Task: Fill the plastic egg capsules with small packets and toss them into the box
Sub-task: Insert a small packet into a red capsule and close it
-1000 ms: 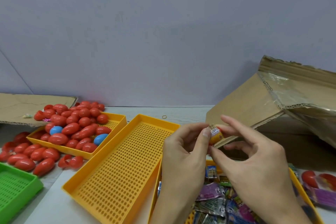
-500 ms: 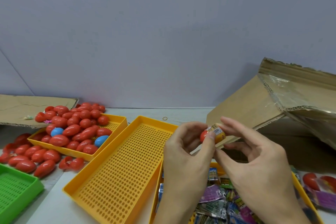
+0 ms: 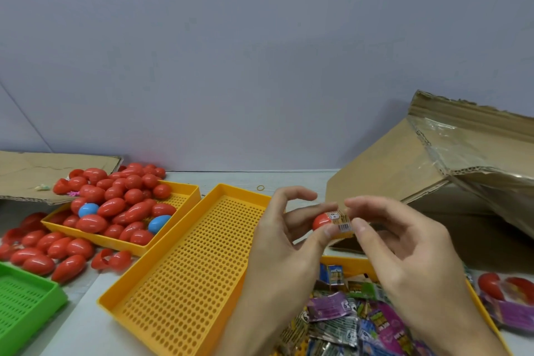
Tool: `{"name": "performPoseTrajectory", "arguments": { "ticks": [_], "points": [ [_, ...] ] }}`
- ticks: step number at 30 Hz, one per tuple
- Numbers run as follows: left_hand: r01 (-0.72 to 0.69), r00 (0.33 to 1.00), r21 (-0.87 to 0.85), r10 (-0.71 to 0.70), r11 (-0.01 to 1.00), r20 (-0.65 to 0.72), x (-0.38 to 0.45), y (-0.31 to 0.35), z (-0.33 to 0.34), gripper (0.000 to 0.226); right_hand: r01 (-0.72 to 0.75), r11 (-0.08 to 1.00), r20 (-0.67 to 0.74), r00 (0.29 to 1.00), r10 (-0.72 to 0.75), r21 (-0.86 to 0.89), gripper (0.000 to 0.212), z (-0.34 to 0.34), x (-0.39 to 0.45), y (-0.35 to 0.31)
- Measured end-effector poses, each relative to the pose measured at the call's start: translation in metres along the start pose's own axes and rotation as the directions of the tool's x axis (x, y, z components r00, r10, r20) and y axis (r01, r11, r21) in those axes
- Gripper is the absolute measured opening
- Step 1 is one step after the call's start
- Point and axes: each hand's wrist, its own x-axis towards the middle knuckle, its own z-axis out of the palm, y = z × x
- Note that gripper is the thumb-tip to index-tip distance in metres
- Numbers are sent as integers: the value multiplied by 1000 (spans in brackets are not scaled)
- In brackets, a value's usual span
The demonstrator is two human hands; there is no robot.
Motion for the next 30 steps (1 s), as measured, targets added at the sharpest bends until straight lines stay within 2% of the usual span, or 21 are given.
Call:
{"name": "performPoseTrajectory", "arguments": {
  "ticks": [7, 9, 13, 18, 21, 24, 27, 30],
  "points": [
    [11, 992, 101, -23, 995, 121, 0, 0, -11, 31, -23, 995, -13, 1000, 22, -98, 10, 0, 3, -4],
    [12, 990, 108, -26, 994, 137, 0, 0, -13, 31, -19, 994, -19, 1000, 17, -107, 15, -1, 3, -2],
    [17, 989, 102, -32, 995, 146, 0, 1, -14, 29, -26, 996, -42, 999, 23, -87, 18, 0, 3, -4],
    [14, 994, 27, -16, 1000, 105, 1, 1, -11, 19, -49, 998, -68, 997, 47, -31, 5, 2, 3, -9],
    [36, 998, -85, -32, 996, 53, 2, 0, -9, 10, -113, 990, -46, 992, 118, 86, 26, 2, 2, -11],
    [47, 997, -104, -41, 993, 59, 2, -1, -8, 15, -158, 986, 54, 986, 155, 57, 47, 4, 1, -12],
    [90, 992, -116, -79, 989, 97, 2, -1, -8, 27, -179, 984, 43, 983, 179, -4, 40, 5, 2, -10],
    [106, 991, -115, -97, 988, 88, 3, -2, -10, 23, -200, 978, 16, 980, 200, 57, 32, 4, 3, -6]
  ]
}}
